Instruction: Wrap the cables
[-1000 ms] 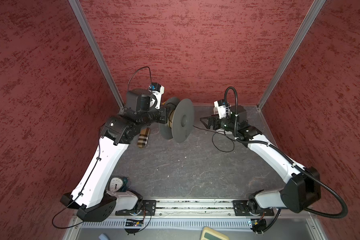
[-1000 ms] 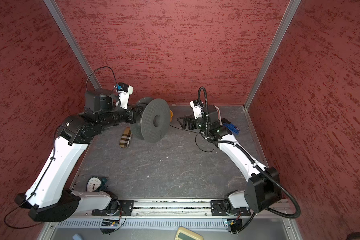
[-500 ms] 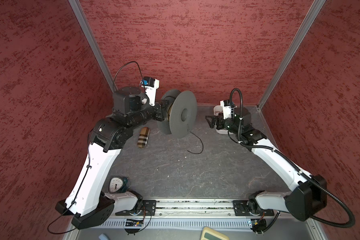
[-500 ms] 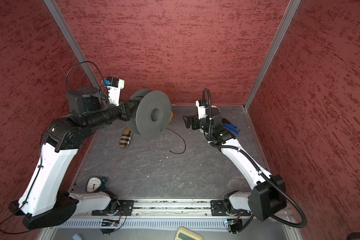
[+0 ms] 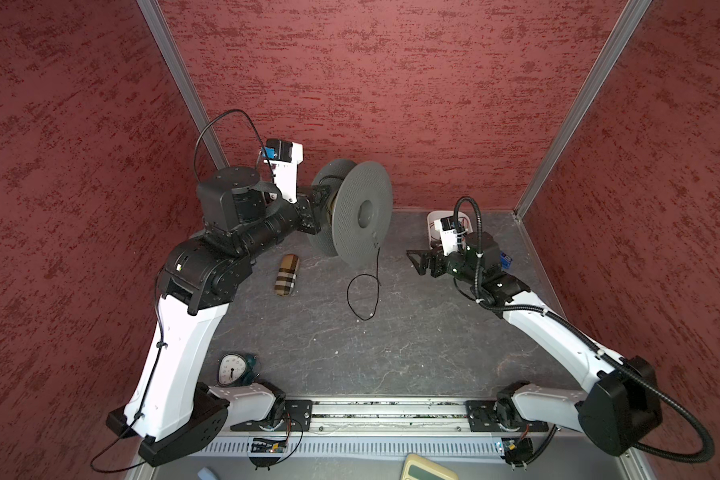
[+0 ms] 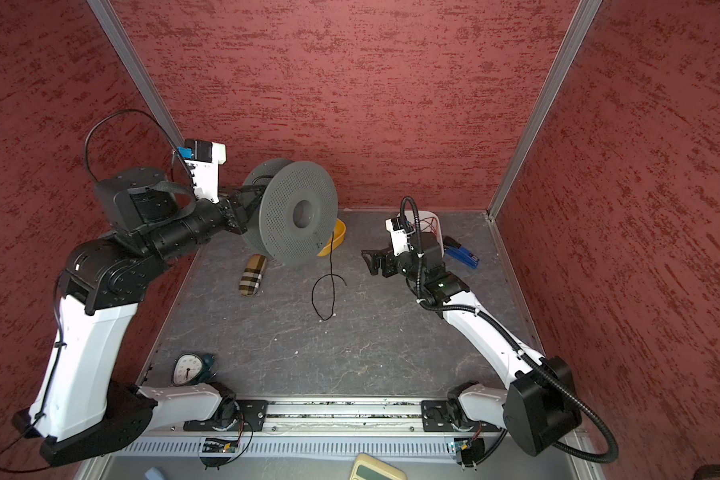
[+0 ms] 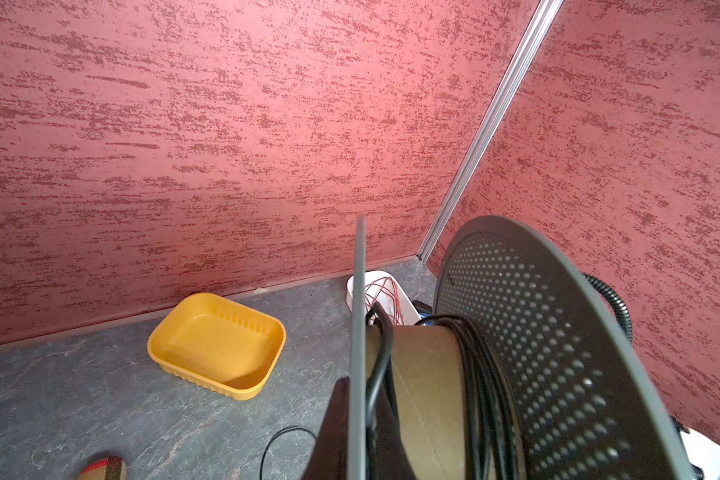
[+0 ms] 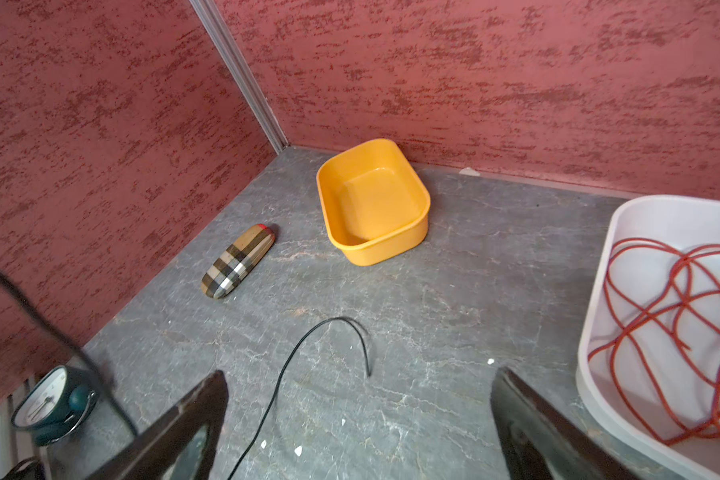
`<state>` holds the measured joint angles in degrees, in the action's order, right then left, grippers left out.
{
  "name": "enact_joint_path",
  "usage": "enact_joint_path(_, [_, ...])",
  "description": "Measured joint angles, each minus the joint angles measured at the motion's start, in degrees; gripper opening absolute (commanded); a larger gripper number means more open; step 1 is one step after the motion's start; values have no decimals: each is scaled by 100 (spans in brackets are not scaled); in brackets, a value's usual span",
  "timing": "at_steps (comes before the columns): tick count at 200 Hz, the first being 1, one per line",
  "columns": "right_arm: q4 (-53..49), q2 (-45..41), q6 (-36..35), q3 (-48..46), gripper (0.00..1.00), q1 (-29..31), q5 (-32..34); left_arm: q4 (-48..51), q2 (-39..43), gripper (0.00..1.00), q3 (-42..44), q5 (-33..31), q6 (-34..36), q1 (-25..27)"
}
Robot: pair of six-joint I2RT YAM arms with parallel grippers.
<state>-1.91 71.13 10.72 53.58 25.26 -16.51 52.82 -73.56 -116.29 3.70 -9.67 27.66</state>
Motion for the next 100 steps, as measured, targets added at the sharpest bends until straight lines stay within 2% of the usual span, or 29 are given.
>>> enact_joint_path(67, [120, -459, 87, -299, 98, 278, -326, -15, -400, 0, -238, -101, -11, 11])
enact_joint_path(100, [396, -188, 162, -297, 86, 291, -603, -22, -422, 0, -238, -116, -13, 31])
